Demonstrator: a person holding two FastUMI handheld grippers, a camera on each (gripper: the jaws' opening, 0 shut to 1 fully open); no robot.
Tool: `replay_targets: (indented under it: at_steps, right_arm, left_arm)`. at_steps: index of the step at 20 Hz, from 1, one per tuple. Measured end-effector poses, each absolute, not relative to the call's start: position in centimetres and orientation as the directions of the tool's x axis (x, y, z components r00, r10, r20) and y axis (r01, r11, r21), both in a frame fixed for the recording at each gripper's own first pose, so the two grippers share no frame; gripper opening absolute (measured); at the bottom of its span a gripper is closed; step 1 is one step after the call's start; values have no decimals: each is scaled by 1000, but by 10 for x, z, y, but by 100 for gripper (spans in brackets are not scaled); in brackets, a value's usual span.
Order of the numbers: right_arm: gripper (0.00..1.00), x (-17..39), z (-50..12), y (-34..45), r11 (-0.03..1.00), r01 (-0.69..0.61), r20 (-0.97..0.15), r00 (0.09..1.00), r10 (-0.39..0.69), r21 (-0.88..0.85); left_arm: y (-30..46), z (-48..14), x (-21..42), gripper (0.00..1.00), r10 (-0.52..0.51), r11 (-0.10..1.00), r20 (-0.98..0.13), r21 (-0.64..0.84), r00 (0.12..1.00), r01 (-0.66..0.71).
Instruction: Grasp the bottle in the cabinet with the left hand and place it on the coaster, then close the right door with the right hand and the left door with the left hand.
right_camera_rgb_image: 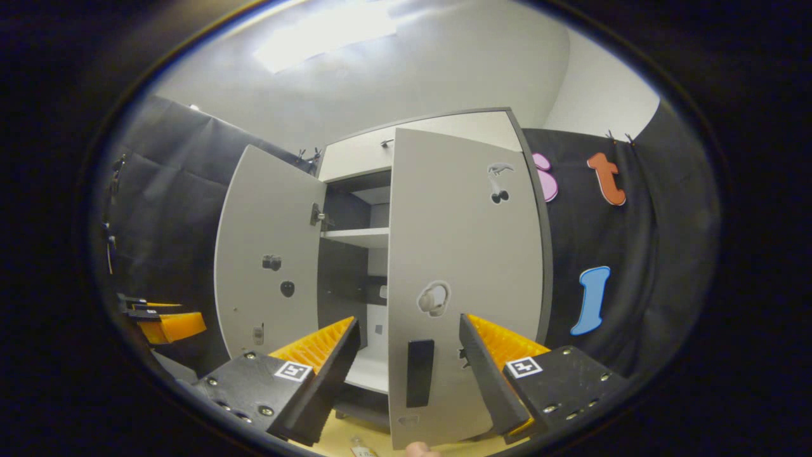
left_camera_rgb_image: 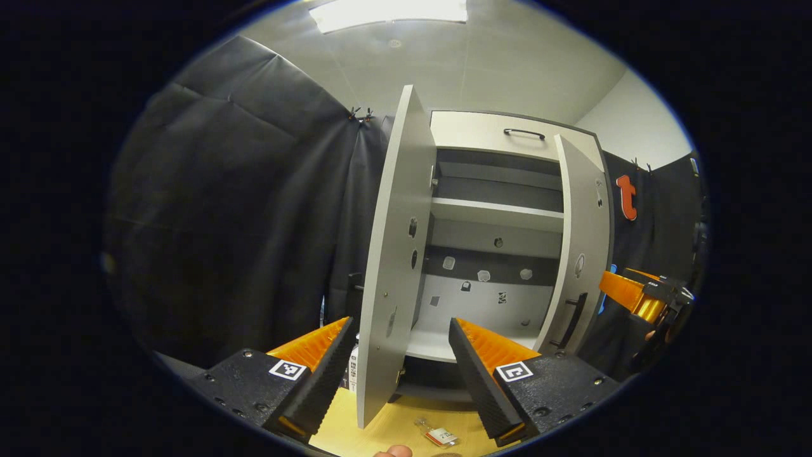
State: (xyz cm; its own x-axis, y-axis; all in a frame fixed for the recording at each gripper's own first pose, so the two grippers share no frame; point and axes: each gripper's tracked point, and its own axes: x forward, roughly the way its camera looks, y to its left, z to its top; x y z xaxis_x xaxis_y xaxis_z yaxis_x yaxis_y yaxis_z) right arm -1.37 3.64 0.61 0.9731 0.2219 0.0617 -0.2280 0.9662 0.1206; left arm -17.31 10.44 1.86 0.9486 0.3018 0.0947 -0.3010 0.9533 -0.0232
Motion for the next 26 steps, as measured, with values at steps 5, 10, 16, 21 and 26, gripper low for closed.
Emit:
replay_targets:
  at_steps: [5,10,16,21,26]
  right_arm:
    - [95,-16,5,32,968,-219,56,975,213,122]
    - [95,-20,2,30,971,-210,52,977,205,116]
    - [95,-23,4,32,973,-208,59,977,202,104]
    - [95,-21,1,34,975,-202,47,979,199,96]
    - [92,-20,1,32,978,-191,46,981,188,86]
  left_arm:
    - [105,16,-173,93,299,954,87,-16,950,-298]
    - [108,11,-171,93,299,954,80,1,951,-300]
    - [128,6,-162,93,337,941,81,1,938,-338]
    - [155,6,-161,93,380,924,87,2,921,-382]
    - [181,4,-158,93,432,901,91,-8,897,-433]
